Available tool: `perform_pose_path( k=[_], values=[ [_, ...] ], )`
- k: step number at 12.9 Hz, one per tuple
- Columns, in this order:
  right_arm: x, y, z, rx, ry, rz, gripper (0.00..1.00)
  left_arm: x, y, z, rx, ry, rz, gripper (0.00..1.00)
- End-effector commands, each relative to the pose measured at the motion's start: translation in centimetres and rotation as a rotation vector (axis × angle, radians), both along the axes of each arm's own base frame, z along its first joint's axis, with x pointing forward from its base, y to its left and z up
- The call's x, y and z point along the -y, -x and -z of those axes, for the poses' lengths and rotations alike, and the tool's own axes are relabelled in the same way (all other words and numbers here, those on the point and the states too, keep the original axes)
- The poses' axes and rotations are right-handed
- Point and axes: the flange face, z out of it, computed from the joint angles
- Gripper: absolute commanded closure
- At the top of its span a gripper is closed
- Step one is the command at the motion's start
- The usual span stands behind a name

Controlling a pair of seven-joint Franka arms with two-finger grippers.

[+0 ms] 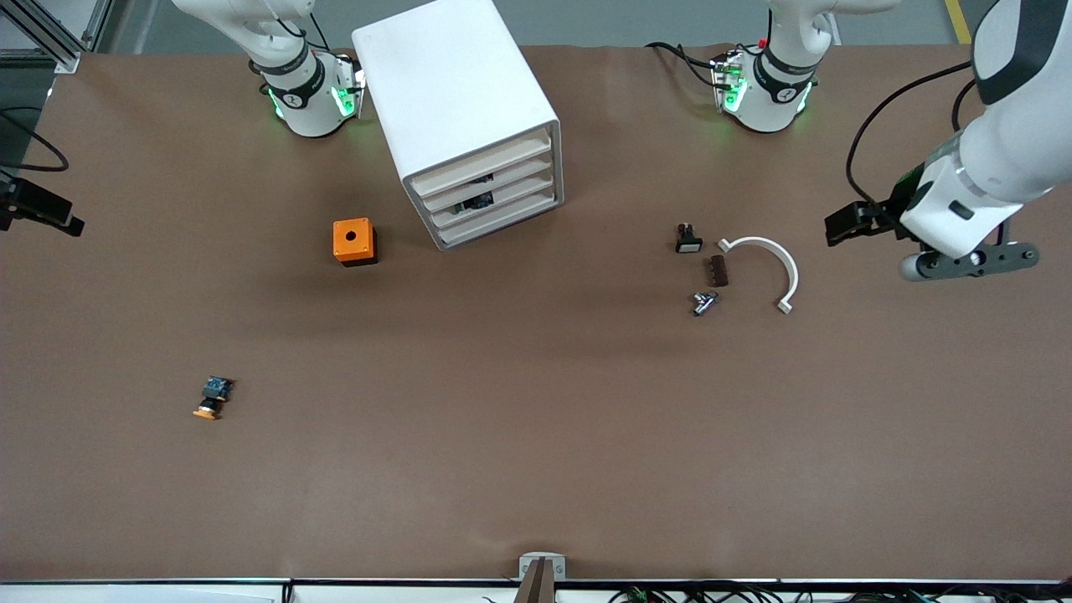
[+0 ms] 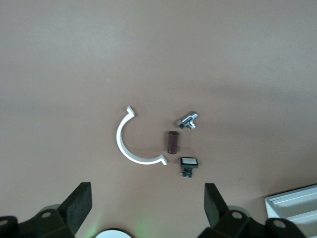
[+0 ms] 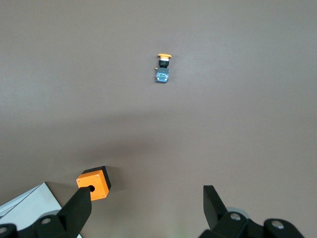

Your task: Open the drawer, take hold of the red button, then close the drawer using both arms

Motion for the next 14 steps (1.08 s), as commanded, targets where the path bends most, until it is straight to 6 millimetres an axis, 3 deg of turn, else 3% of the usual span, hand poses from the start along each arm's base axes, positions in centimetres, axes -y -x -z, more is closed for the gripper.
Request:
perform_pose_path(
  k=[1, 4, 9, 14],
  values=[
    [-0.3, -1.9, 2.9, -0.027, -0.039, 0.01, 0.0, 3.7, -0.4, 1.4, -0.018, 0.004, -0.052, 0.0],
    [-1.0, -3.0, 5.2, -0.057, -0.039, 0.001, 0.0, 8.7, -0.1, 4.5, -0.086, 0.02, -0.126, 0.0],
    [-1.9, -3.6, 7.0, -0.087, -0.033, 0.064, 0.0, 16.3, 0.7, 10.0, -0.25, 0.085, -0.363, 0.0],
    [-6.7, -4.7, 9.6, -0.148, 0.0, 0.226, 0.0, 23.2, 2.2, 16.9, -0.42, -0.007, -0.646, 0.0]
  ],
)
